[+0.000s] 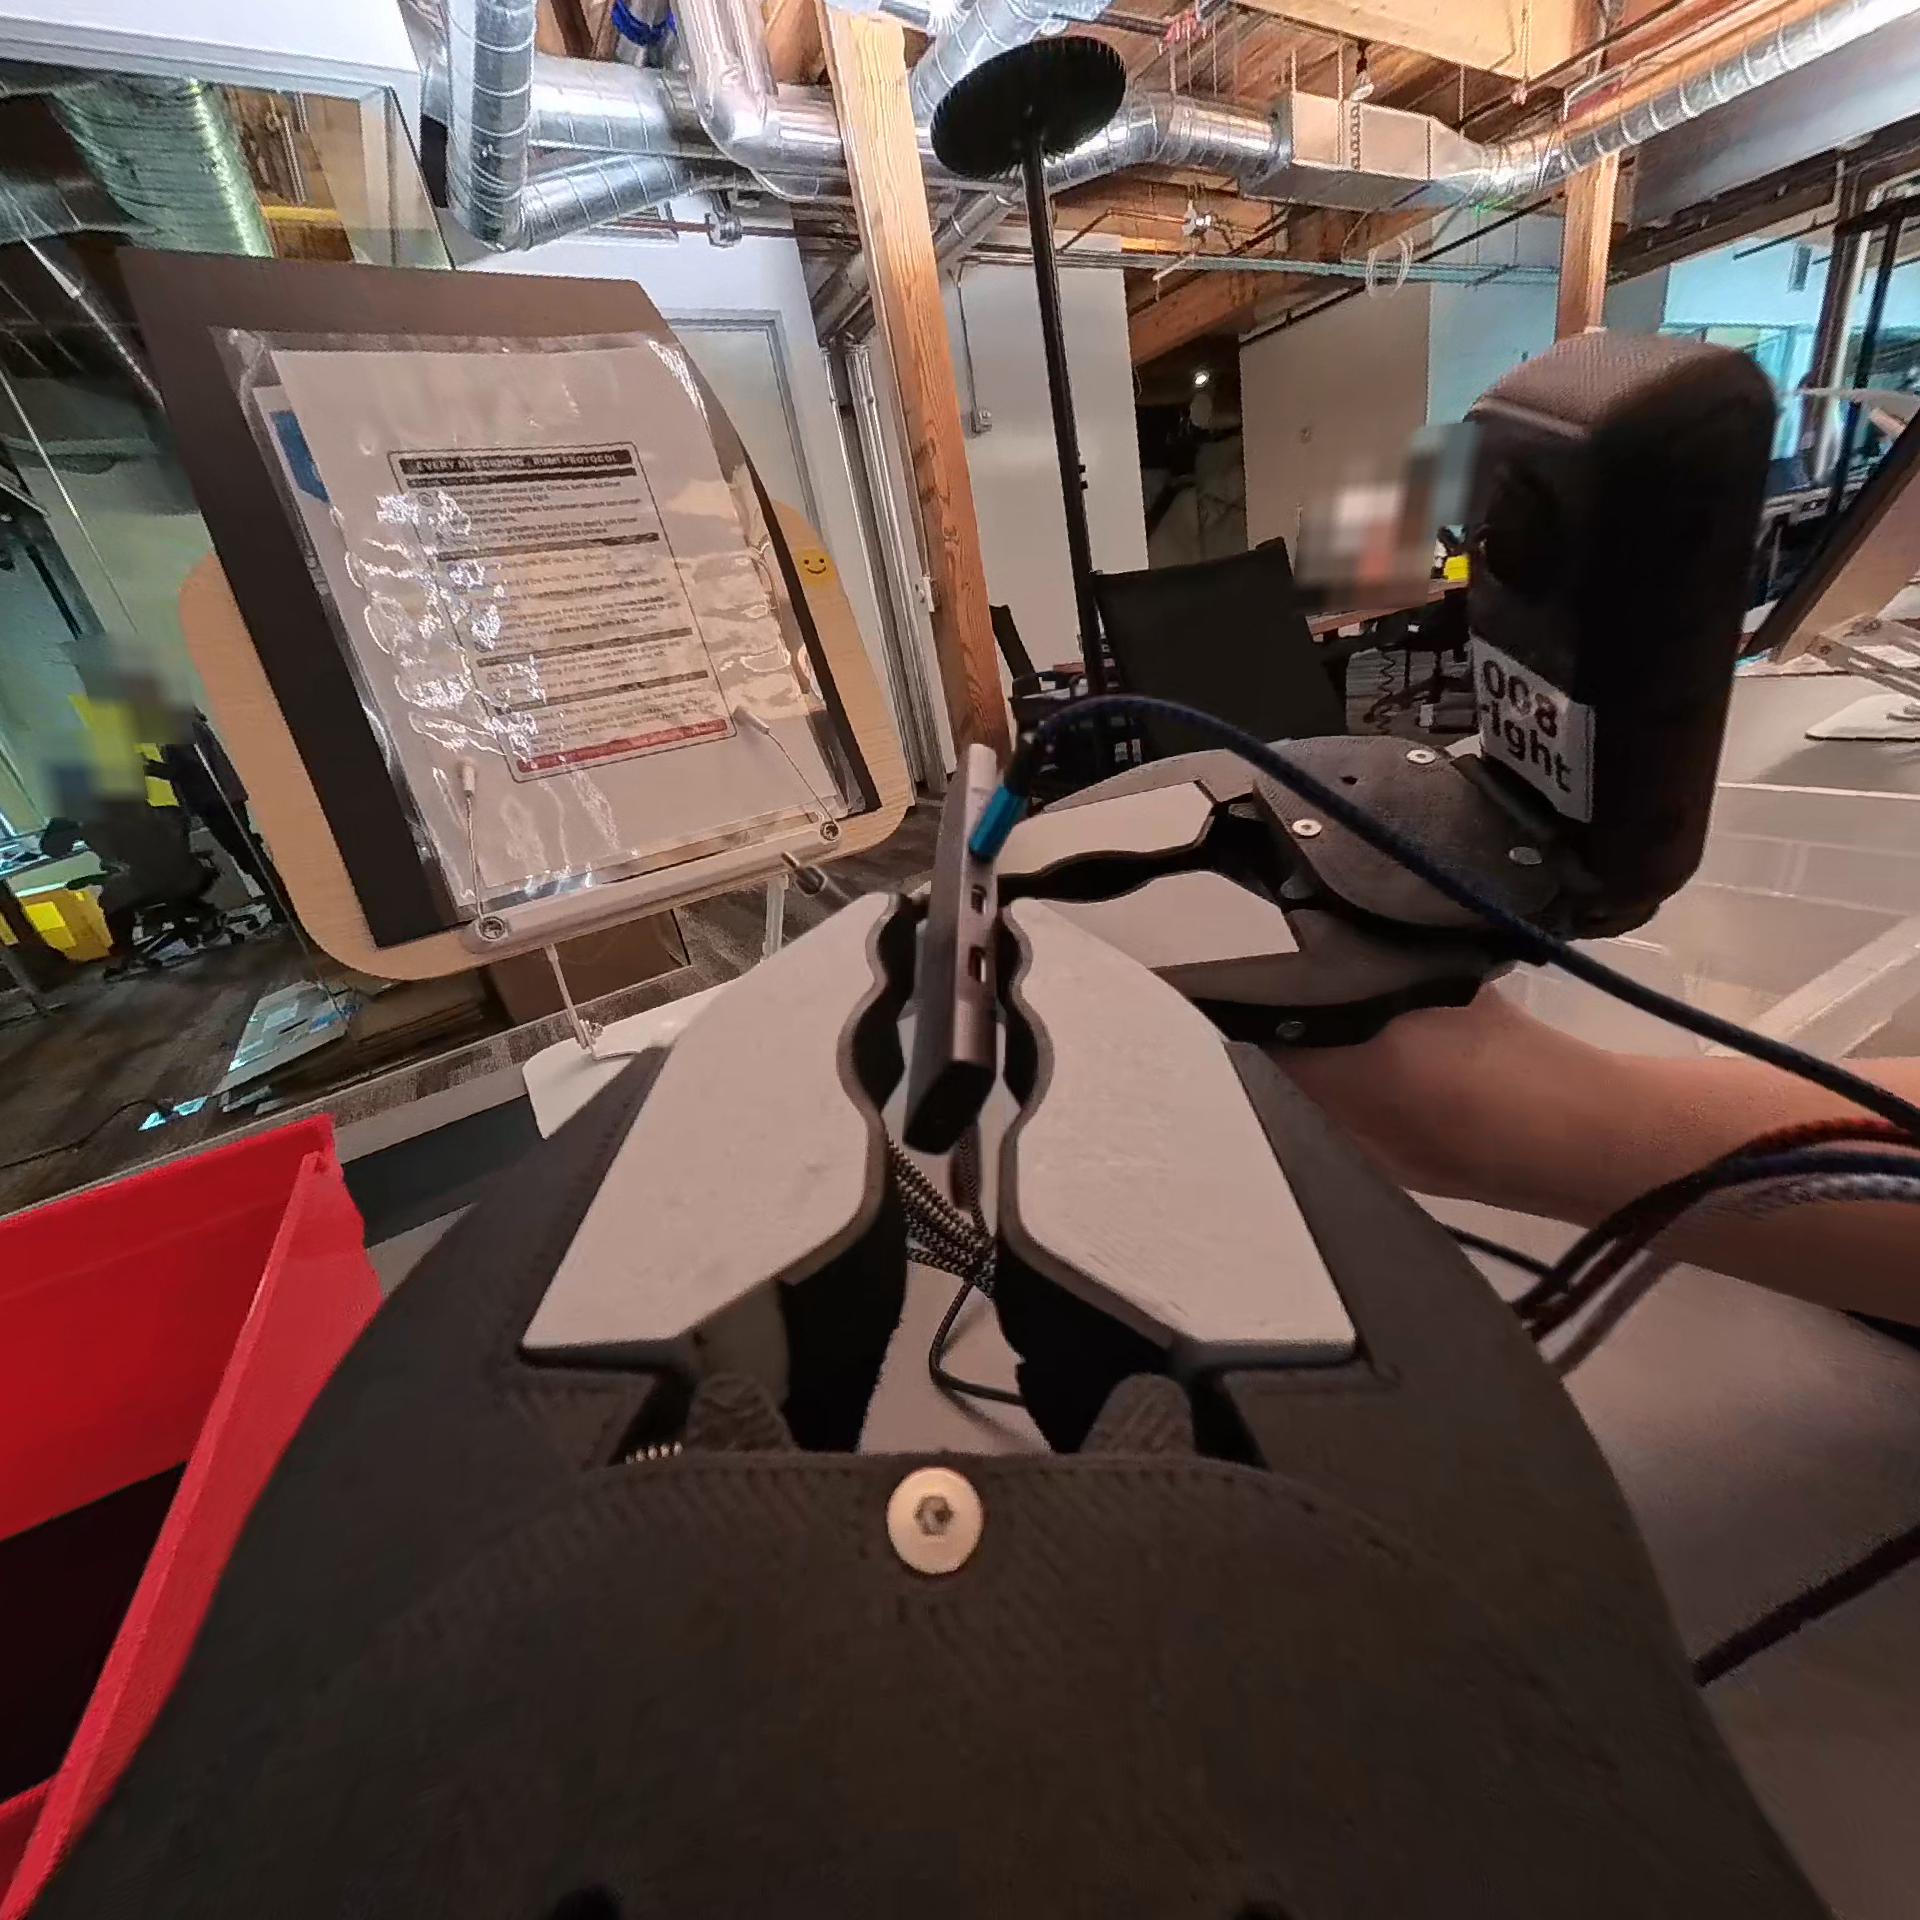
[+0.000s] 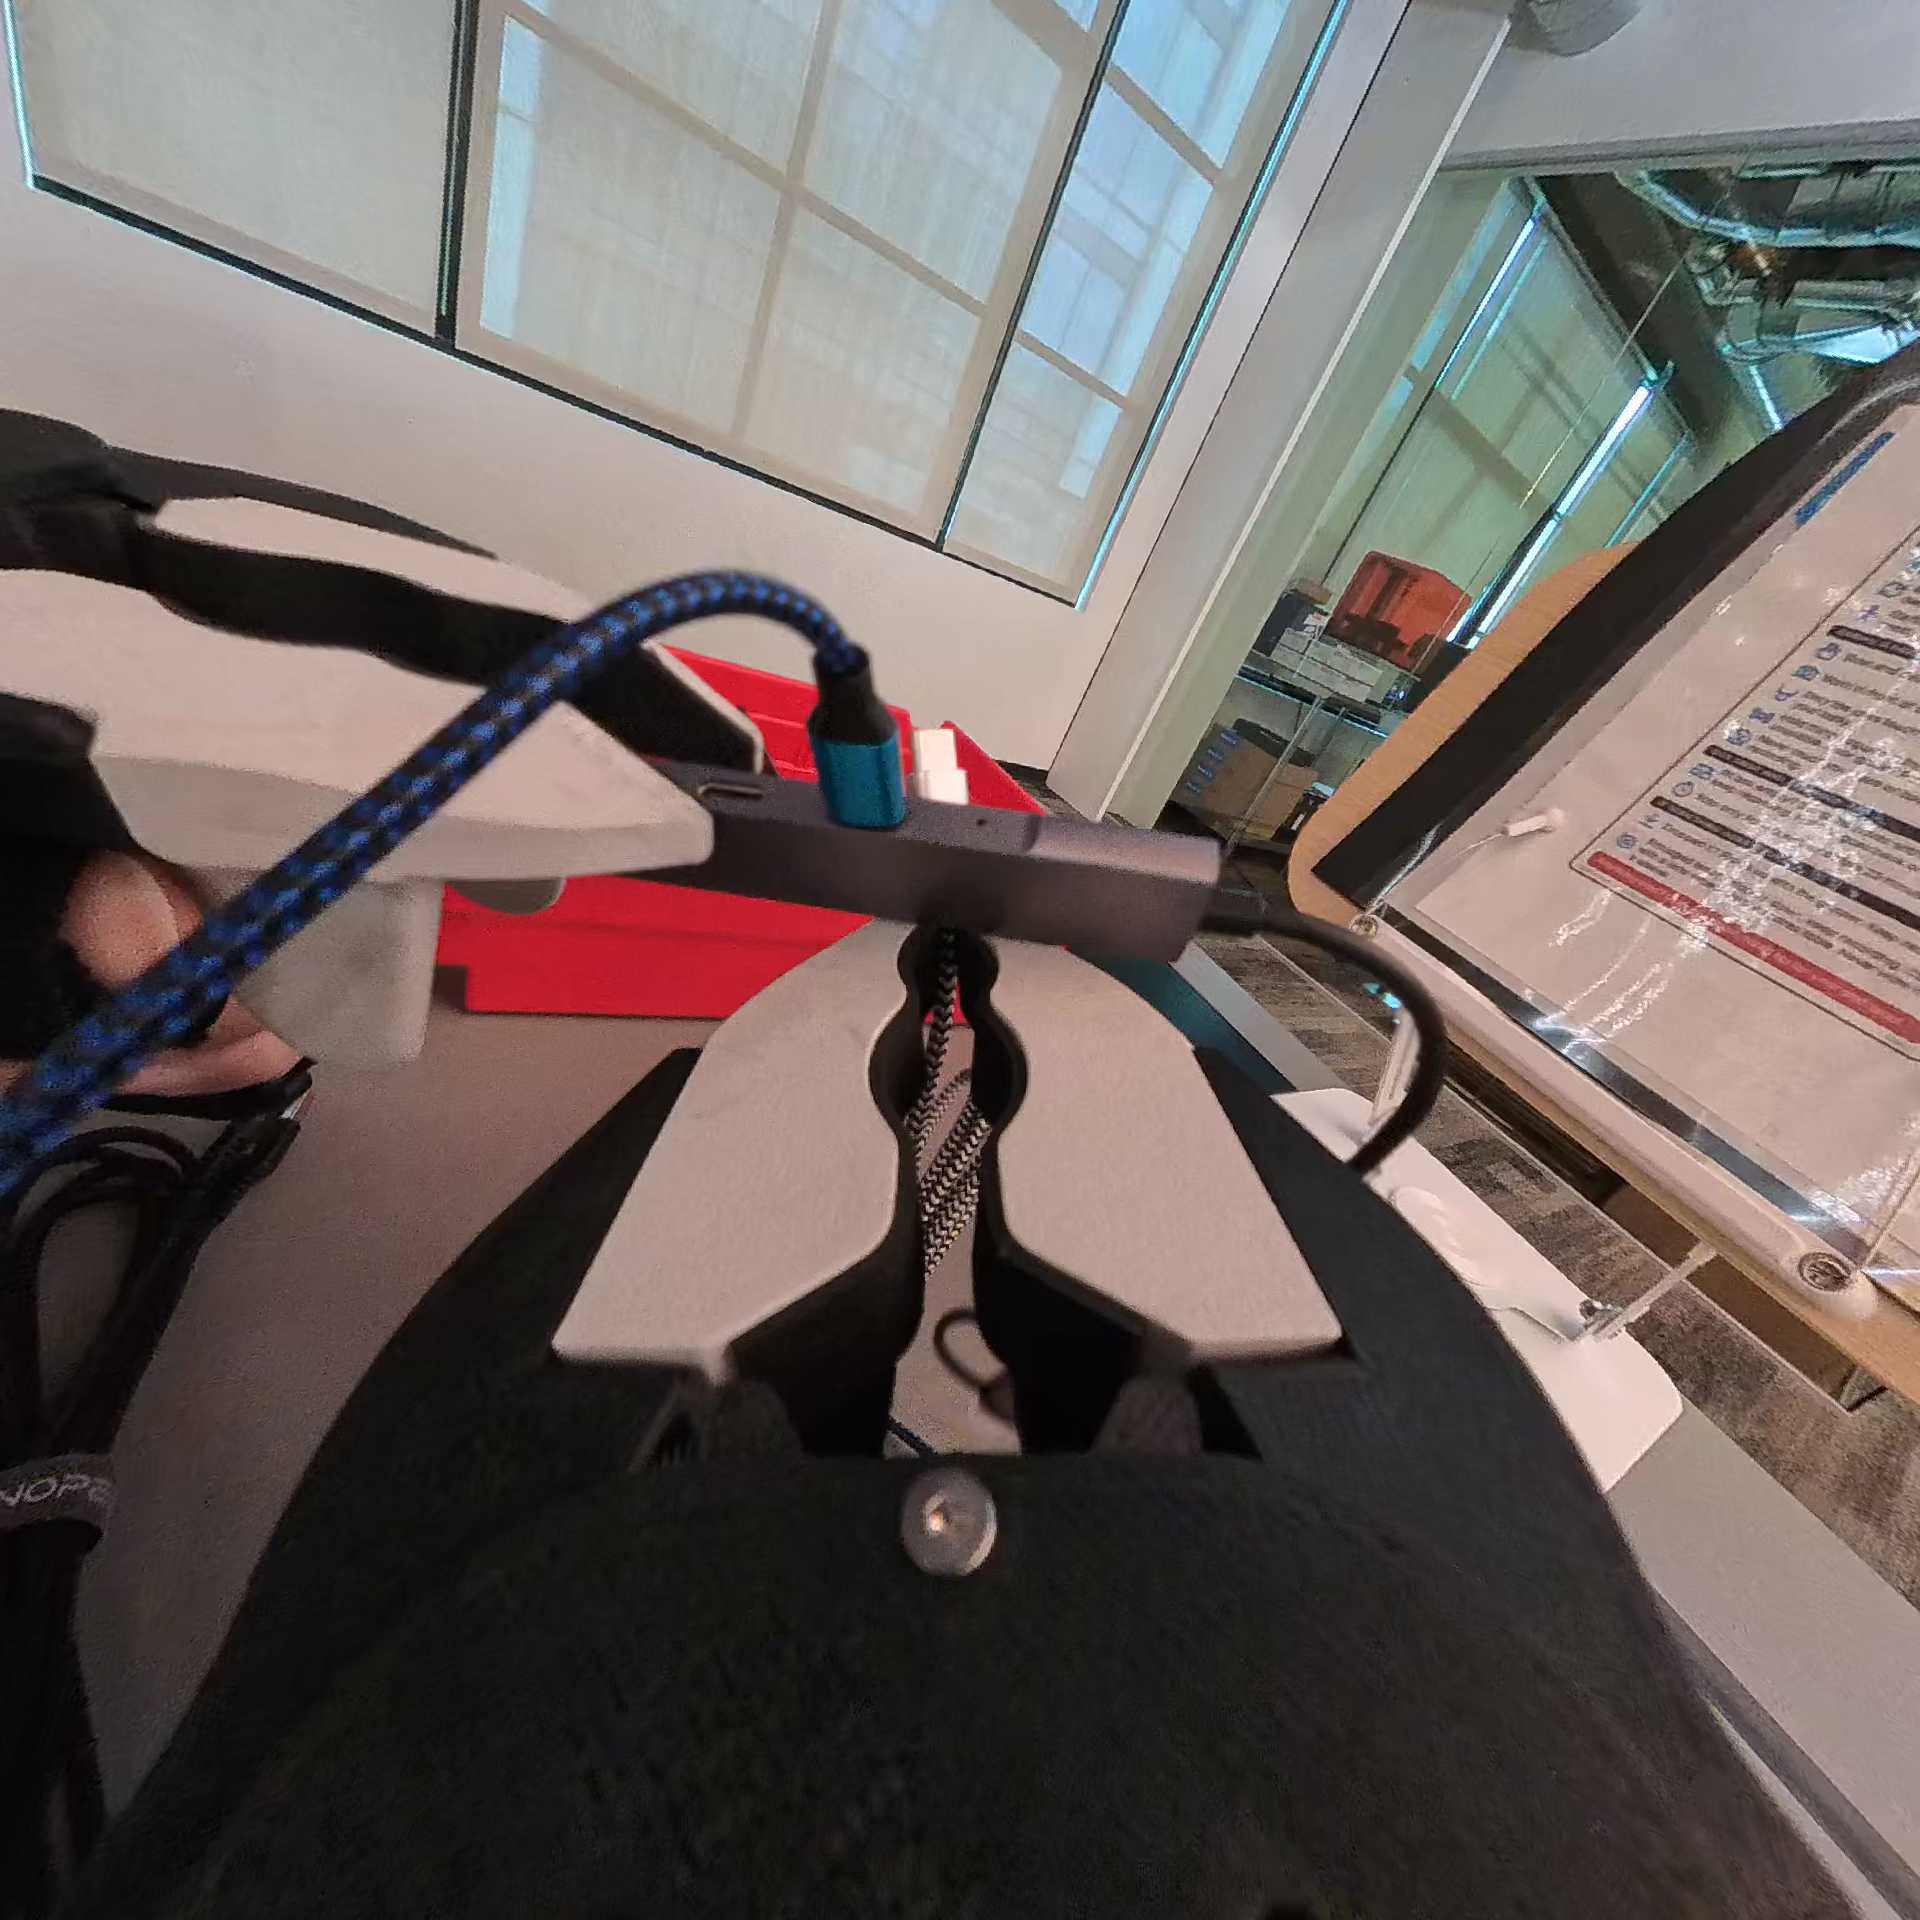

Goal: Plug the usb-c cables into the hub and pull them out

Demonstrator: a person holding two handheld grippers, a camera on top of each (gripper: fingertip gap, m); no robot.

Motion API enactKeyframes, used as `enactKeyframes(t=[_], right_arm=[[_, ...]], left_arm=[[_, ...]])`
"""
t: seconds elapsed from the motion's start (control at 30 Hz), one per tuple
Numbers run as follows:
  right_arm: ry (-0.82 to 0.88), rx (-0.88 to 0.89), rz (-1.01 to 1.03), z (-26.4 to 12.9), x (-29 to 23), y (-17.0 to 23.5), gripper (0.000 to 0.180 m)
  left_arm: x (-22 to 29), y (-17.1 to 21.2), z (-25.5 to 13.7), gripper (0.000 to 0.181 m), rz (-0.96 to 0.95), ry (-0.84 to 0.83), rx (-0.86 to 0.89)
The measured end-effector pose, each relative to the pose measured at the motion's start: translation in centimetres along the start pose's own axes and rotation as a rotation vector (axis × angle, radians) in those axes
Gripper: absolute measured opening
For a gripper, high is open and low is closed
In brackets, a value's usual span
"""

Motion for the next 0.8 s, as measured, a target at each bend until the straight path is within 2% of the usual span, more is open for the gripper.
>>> enactKeyframes(t=[0.27, 0.6, 0.8], right_arm=[[-0.038, -0.033, 0.032, 0.4, -0.2, 0.5, 0.003], [-0.143, -0.023, 0.262, 0.8, 0.1, 1.2, 0.003], [-0.168, -0.039, 0.261, 0.9, 0.0, 1.3, 0.003]], left_arm=[[-0.1, 1.0, 0.5, 0.013, 0.102, -0.023, -0.065], [0.1, 1.7, 0.9, 0.025, 0.212, -0.05, -0.166], [-0.3, 2.0, 0.7, 0.013, 0.331, -0.126, -0.186]])
Point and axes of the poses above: each gripper's, where its closed fingertips meet, z out along the fingers, y out of its underside, x = y × z across the jaws, the point moved 8 cm from there along -z, back along the fingers, and after that the axes turned 14 degrees about -z, right-handed, at the moved point
